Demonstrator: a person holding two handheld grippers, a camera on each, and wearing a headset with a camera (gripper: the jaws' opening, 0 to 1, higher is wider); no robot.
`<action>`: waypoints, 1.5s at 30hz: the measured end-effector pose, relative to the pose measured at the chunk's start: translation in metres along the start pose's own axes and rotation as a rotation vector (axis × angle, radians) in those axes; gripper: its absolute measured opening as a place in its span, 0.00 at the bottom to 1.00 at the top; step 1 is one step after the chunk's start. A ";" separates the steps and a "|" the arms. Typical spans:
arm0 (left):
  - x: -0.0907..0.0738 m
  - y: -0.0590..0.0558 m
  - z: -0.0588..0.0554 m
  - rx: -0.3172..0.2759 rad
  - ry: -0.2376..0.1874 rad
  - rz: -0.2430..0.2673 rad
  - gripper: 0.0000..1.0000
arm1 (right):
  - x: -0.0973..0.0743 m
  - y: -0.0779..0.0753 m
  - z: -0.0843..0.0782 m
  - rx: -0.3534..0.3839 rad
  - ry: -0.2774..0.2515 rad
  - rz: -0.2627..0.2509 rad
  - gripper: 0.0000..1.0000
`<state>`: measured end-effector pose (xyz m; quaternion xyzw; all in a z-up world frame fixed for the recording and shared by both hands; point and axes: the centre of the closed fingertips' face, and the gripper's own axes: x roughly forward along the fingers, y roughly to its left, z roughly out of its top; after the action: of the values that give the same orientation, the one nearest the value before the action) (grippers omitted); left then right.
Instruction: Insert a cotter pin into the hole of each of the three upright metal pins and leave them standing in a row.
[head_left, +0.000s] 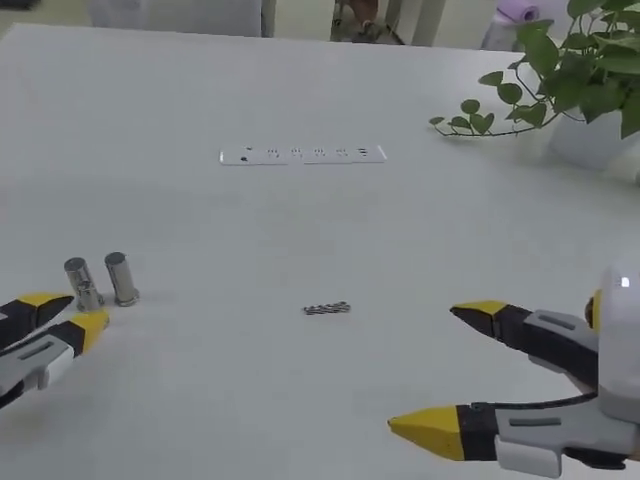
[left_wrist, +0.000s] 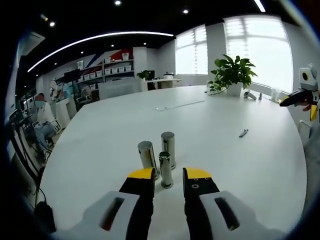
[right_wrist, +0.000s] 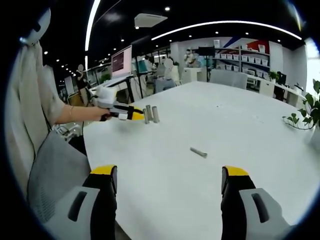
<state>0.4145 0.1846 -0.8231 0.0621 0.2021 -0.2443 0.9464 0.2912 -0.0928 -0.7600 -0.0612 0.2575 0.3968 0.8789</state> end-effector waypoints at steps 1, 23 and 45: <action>0.001 0.000 0.000 0.000 -0.001 -0.001 0.20 | 0.000 0.000 -0.001 0.000 0.003 0.001 0.87; 0.018 0.004 -0.007 0.005 0.006 -0.010 0.08 | 0.004 0.001 -0.002 -0.012 0.024 -0.008 0.87; 0.014 -0.011 -0.008 0.059 -0.006 -0.078 0.07 | 0.008 0.005 -0.003 -0.016 0.032 -0.002 0.87</action>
<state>0.4174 0.1704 -0.8369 0.0814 0.1943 -0.2868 0.9345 0.2909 -0.0848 -0.7668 -0.0748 0.2682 0.3968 0.8746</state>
